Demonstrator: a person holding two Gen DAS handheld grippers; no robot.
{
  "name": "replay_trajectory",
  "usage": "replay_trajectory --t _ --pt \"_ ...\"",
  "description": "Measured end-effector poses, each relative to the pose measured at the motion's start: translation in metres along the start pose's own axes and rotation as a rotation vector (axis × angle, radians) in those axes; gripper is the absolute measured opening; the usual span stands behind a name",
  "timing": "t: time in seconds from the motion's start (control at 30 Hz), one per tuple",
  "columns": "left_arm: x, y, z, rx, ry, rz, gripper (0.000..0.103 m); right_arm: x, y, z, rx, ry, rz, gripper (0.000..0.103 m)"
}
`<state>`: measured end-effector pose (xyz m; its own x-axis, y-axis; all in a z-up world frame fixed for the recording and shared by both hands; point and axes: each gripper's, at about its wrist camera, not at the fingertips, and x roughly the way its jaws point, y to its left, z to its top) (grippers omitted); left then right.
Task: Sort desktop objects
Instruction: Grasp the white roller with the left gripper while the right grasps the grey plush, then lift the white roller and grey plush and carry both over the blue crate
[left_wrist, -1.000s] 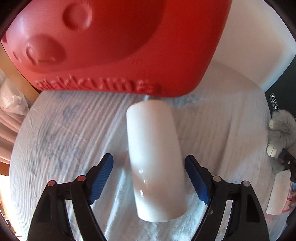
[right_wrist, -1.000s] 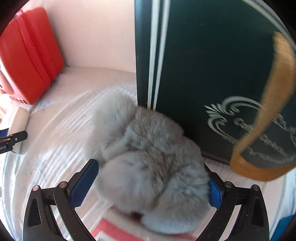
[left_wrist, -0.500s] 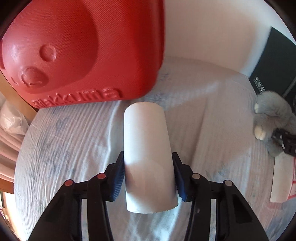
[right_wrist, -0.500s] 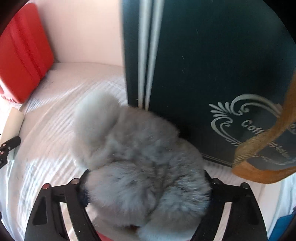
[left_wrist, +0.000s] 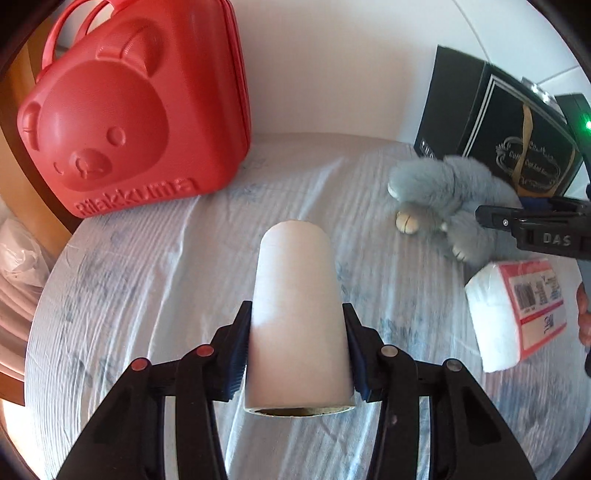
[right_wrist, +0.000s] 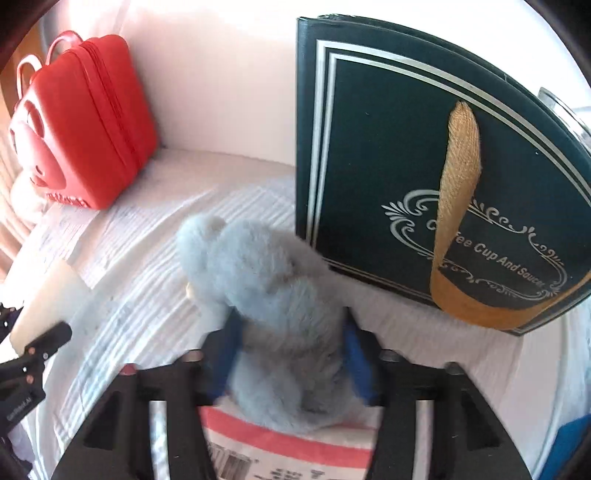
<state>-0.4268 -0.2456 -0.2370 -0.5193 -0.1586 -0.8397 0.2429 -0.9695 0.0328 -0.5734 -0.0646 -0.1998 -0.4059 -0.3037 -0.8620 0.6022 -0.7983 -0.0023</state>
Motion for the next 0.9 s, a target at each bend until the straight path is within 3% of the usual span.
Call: replay_trajectory --t 0.07,0.23,0.33,0.4,0.5,0.6,0.73,0.9 --pt "0.008 -0.003 -0.004 -0.012 0.016 -0.001 0.045 0.008 -0.004 0.0 -0.001 0.021 0.005 0.1" --pt "0.023 -0.011 -0.008 -0.027 0.015 -0.006 0.045 0.041 -0.009 0.003 -0.004 0.075 -0.039 0.1" --pt "0.027 -0.018 -0.006 -0.014 -0.007 0.002 0.045 0.052 -0.013 0.01 0.02 0.098 -0.029 0.094" --pt "0.03 -0.022 -0.005 -0.015 -0.019 0.003 0.045 0.059 -0.015 0.015 0.026 0.126 -0.036 0.076" --pt "0.028 -0.026 -0.006 -0.022 -0.022 -0.007 0.045 0.056 -0.009 0.019 0.002 0.091 -0.055 0.064" --pt "0.019 -0.03 -0.011 -0.024 -0.033 -0.029 0.045 0.038 0.002 0.014 -0.035 0.001 -0.09 0.062" --pt "0.002 -0.032 -0.013 -0.022 -0.073 -0.013 0.045 0.002 0.005 0.005 0.014 -0.12 -0.034 0.062" --pt "-0.033 -0.03 -0.01 -0.041 -0.14 -0.017 0.045 -0.041 0.007 -0.003 0.052 -0.193 0.01 0.062"
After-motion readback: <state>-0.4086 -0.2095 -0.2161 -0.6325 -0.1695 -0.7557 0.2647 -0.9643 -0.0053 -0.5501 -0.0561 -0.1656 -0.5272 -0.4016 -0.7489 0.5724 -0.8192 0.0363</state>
